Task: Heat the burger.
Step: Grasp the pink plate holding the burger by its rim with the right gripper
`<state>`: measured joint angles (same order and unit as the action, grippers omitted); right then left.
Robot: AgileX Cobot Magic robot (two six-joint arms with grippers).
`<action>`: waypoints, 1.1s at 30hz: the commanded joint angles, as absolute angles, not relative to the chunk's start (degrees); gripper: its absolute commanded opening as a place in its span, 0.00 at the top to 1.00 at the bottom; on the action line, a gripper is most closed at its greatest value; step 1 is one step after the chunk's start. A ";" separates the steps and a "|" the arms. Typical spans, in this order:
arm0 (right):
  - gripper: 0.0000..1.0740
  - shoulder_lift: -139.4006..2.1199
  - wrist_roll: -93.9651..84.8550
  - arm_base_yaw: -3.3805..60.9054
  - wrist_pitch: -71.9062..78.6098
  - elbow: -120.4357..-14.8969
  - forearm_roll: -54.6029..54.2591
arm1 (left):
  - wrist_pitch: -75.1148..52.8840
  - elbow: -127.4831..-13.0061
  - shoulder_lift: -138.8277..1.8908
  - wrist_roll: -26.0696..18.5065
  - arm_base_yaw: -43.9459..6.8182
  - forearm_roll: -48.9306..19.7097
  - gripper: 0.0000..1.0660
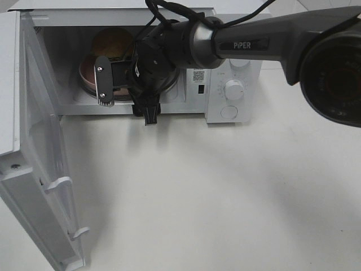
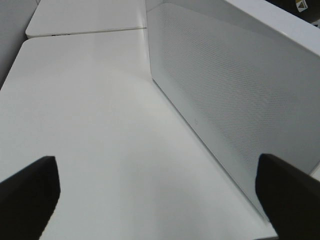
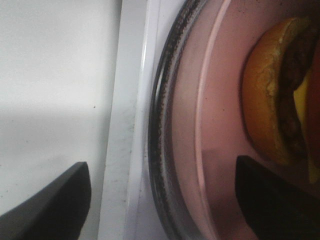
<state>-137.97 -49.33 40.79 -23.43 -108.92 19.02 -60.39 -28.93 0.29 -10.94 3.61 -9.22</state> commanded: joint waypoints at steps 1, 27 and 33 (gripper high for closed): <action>0.29 -139.57 -48.82 40.57 -23.78 -111.10 18.96 | -59.76 -28.88 1.26 -10.89 3.95 -9.57 0.06; 1.00 -141.12 -48.82 40.05 -26.07 -112.99 17.42 | -59.76 -28.88 1.26 -10.89 3.95 -9.57 0.06; 1.00 -139.92 -50.02 40.68 -28.13 -112.99 16.33 | -59.76 -28.88 1.26 -10.89 3.95 -9.57 0.06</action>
